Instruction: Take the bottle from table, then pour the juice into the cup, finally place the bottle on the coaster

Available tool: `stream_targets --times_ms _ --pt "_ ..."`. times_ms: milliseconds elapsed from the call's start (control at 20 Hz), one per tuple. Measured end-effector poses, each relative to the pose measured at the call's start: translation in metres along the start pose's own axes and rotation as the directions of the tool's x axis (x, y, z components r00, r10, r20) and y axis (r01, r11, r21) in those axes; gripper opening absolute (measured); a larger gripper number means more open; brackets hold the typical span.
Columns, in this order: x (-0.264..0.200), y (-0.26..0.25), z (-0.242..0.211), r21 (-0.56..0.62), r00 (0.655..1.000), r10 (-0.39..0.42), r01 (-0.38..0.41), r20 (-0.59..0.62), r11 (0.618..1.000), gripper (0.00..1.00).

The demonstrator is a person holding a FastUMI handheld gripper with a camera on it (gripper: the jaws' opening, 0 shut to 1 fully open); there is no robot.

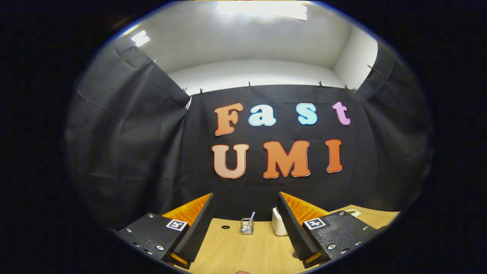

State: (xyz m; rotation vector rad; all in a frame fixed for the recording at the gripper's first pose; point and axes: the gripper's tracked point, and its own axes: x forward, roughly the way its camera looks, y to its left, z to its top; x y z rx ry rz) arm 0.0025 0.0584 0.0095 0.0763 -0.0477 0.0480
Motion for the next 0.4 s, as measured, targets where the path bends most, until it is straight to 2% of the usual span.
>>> stream_targets --times_ms 400 --pt "0.009 -0.009 -0.016 -0.036 0.999 -0.011 0.009 -0.036 0.999 0.96"
